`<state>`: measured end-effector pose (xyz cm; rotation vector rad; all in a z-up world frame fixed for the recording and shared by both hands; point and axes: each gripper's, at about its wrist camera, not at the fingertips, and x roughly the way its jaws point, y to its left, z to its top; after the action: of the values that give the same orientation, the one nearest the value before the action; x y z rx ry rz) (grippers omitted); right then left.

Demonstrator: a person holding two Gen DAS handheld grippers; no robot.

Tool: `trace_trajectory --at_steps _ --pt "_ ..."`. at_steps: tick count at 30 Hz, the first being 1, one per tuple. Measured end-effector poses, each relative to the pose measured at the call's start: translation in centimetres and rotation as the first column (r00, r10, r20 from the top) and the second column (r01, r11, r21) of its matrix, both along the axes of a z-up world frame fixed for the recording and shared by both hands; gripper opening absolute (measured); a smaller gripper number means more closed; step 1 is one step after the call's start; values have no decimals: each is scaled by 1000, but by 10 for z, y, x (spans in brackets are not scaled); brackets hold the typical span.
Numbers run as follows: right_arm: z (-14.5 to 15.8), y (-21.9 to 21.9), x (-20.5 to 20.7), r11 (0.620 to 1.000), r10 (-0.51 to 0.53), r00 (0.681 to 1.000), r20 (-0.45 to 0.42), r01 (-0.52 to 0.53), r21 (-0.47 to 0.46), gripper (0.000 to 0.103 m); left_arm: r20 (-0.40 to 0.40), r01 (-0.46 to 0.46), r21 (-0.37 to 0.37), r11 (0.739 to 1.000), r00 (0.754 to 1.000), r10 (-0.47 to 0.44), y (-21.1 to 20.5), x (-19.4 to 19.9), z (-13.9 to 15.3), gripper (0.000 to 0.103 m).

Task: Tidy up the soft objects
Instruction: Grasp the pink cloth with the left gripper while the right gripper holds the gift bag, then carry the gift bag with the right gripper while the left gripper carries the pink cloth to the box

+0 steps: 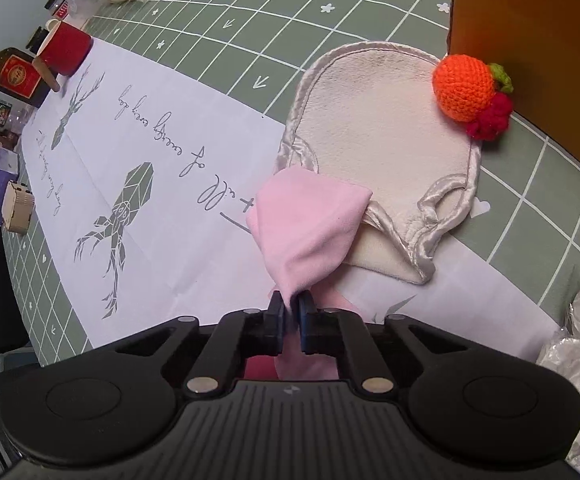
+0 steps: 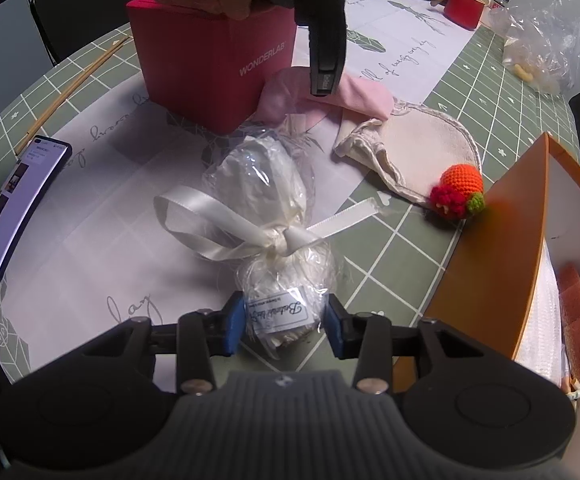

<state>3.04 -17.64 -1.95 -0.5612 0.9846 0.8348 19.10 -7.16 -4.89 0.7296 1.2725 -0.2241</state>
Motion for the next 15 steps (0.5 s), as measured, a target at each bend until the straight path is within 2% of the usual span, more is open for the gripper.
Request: trace_trajectory --at_steps 7,15 --pt "1 -2 0 1000 -6 1000 4 6 2 41 31 2 -12 1000 1000 -1 1 -11 12 4" --pt "13 -8 1 999 -42 999 31 41 34 41 113 8 -67 998 994 -1 2 -31 57 3"
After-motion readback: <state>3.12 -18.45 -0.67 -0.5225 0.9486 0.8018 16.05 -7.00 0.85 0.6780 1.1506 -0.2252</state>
